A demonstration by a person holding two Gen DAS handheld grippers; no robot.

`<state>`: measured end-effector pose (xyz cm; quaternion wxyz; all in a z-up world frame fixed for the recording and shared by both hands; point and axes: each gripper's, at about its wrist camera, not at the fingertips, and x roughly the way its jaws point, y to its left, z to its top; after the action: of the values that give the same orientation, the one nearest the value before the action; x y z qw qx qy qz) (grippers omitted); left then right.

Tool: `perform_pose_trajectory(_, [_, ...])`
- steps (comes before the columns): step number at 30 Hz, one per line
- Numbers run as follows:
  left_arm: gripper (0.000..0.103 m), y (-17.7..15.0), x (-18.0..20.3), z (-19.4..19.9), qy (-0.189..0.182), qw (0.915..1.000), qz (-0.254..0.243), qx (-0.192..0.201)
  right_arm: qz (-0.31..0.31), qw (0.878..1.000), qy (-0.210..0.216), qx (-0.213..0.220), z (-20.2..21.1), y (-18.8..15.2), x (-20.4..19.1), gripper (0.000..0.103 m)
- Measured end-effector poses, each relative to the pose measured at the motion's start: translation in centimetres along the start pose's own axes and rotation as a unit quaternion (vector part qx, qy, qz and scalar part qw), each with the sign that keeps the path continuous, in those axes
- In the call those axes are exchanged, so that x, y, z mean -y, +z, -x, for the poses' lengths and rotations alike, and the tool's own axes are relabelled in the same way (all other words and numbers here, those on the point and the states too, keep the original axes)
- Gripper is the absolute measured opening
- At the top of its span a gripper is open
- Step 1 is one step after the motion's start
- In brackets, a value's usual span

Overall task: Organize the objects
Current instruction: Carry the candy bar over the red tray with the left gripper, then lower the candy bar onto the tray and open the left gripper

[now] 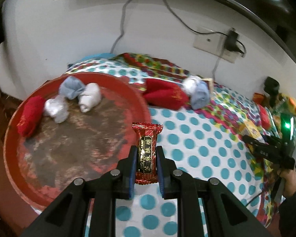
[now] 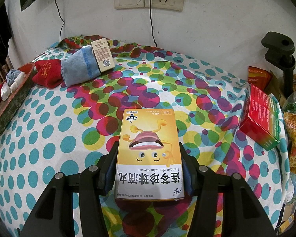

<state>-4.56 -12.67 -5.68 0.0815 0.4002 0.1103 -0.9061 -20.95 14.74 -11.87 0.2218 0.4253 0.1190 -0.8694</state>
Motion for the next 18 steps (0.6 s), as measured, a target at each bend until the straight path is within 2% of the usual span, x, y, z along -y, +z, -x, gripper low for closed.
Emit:
perform_pose_trajectory(7, [0.019, 0.0, -4.8, 0.6, 0.034, 0.9986, 0.038, 0.011, 0.000, 1.000, 0.000, 0.000, 0.0, 0.0, 0.0, 0.051])
perform_pose_trajectory(13, [0.019, -0.6, -8.6, 0.4, 0.062, 0.9954, 0.072, 0.003, 0.000, 1.000, 0.000, 0.000, 0.0, 0.0, 0.0, 0.052])
perform_pose_trajectory(18, [0.019, -1.0, -10.5, 0.2, 0.082, 0.9929, 0.087, 0.001, 0.000, 1.000, -0.001, 0.000, 0.0, 0.0, 0.0, 0.052])
